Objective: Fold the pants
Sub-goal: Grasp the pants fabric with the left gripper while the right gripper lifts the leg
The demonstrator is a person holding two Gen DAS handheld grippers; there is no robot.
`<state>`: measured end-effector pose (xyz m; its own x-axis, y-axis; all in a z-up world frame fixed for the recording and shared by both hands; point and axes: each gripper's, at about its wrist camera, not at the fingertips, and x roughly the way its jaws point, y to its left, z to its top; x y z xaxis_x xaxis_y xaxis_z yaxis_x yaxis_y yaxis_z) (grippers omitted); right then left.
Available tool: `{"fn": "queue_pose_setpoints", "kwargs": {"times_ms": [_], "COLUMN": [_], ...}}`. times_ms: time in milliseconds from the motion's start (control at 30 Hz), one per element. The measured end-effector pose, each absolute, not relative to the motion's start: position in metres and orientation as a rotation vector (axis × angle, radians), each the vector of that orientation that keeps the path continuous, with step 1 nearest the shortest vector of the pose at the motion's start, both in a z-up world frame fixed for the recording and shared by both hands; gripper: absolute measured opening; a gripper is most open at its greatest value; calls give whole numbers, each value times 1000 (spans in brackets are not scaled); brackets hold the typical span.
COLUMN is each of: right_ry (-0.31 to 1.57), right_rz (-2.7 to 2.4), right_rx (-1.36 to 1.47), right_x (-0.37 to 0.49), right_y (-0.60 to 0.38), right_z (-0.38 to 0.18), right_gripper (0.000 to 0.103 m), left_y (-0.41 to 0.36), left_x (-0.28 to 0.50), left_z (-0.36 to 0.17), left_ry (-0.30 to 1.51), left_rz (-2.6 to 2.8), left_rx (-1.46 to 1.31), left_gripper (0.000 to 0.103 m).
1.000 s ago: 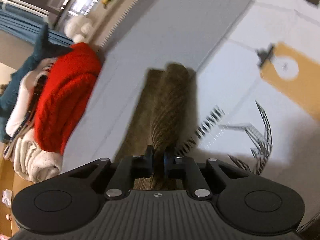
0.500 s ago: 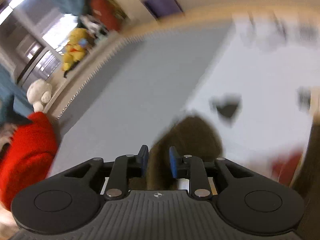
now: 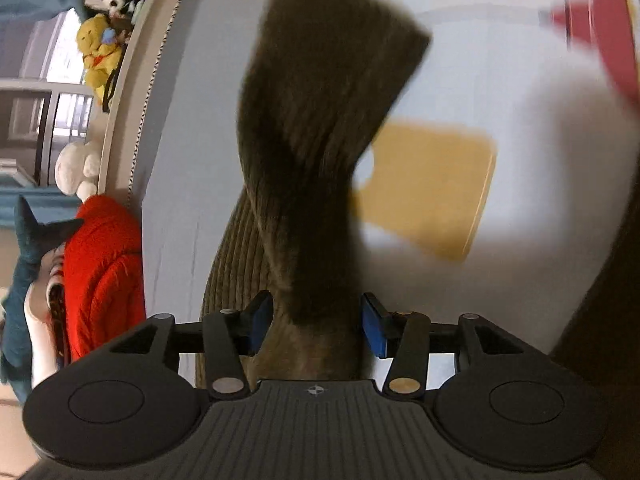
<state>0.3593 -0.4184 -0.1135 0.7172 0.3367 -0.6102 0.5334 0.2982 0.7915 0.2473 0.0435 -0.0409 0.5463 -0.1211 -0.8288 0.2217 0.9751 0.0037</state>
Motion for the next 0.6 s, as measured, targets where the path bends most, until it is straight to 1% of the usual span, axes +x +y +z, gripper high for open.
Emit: {"fn": "queue_pose_setpoints", "kwargs": {"times_ms": [67, 100, 167, 300, 367, 400, 433, 467, 500, 600], "right_ry": [784, 754, 683, 470, 328, 266, 218, 203, 252, 478], "right_rz": [-152, -141, -124, -164, -106, -72, -62, -86, -134, -286], "right_rx": [1332, 1372, 1470, 1572, 1586, 1559, 1519, 1462, 1416, 1320], "right_x": [360, 361, 360, 347, 343, 341, 337, 333, 333, 332], "right_y": [-413, -412, -415, -440, -455, -462, -469, -475, -478, -470], "right_z": [-114, -115, -121, -116, -101, -89, -77, -65, -59, -62], "right_gripper": [51, 53, 53, 52, 44, 37, 35, 35, 35, 38], "left_y": [41, 39, 37, 35, 34, 34, 33, 32, 32, 32], "left_x": [245, 245, 247, 251, 253, 253, 252, 253, 253, 254], "left_z": [-41, -41, -42, -43, -47, -49, -51, -52, -52, -52], "left_ry": [974, 977, 987, 1007, 1023, 1030, 1035, 1038, 1039, 1040], "left_rz": [-209, -211, -212, -234, -249, -254, -260, -262, -262, -259], "left_rx": [136, 142, 155, 170, 195, 212, 224, 231, 234, 235], "left_gripper": [9, 9, 9, 9, 9, 9, 10, 10, 11, 12]}}
